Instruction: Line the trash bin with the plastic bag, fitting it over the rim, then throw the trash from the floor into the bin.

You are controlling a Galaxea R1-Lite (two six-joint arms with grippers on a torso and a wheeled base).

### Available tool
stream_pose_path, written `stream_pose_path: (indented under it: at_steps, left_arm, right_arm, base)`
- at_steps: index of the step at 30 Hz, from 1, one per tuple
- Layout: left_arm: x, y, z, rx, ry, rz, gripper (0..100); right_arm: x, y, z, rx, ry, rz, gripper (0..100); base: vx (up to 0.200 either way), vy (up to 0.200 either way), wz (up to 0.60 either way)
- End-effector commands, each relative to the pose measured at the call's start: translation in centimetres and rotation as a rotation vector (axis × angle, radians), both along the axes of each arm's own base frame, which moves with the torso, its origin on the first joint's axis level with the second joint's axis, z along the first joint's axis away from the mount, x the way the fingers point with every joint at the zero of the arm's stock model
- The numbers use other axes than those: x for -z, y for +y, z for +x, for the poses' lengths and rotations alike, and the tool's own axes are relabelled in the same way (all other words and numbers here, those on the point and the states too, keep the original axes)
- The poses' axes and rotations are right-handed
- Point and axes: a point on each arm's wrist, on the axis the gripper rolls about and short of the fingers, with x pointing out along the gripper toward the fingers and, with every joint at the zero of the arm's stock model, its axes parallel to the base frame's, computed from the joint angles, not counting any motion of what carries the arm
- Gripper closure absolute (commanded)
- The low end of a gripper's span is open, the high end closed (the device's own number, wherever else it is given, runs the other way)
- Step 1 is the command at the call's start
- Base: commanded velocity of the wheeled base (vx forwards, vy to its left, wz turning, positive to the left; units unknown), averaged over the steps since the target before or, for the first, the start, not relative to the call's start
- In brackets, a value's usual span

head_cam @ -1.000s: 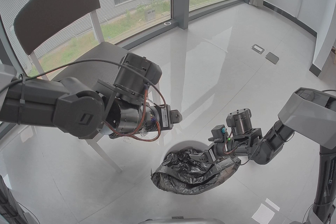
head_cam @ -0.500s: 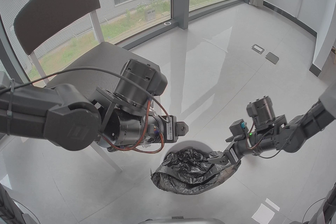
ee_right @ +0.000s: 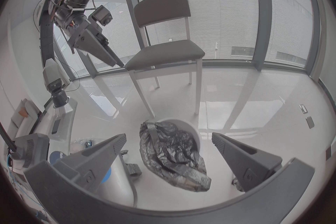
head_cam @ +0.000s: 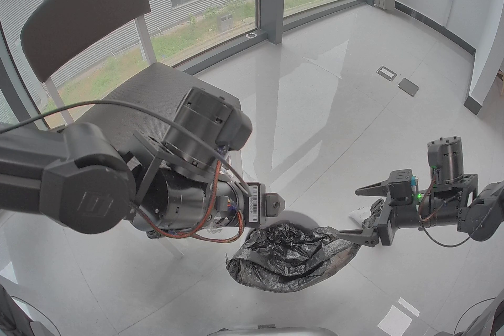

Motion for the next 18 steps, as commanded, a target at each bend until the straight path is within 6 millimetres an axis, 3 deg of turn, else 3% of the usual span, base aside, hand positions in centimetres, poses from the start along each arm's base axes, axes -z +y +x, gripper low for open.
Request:
stream_pose_path:
  at_steps: [1,7,9,13,18]
  left_arm:
    - [-0.3,-0.1,-0.6,0.014,-0.004,-0.003,0]
    - [-0.4,-0.3,-0.8,0.023,-0.006,-0.005,0]
    - [-0.4,-0.7,-1.3,0.044,-0.003,-0.001,0]
    - [-0.5,-2.9,-4.6,0.165,-0.014,0.023,0]
    - [-0.3,-7.9,-9.3,0.442,-0.095,0.051,0]
  right_arm:
    - [-2.6,-1.4,-1.5,0.027,-0.048,0.016,0]
    - [-6.8,-1.2,-1.7,0.016,-0.029,0.002,0]
    - [-7.4,-1.2,-1.8,0.016,-0.008,-0.004,0]
    - [-8.0,-0.9,-2.6,0.002,-0.008,0.003,0]
    - [-8.1,0.1,-3.6,-0.050,0.008,-0.006,0]
  base:
    - [0.000,0.000,0.00]
    - [0.000,0.000,0.00]
    - [0.000,0.000,0.00]
    - [0.000,0.000,0.00]
    - [0.000,0.000,0.00]
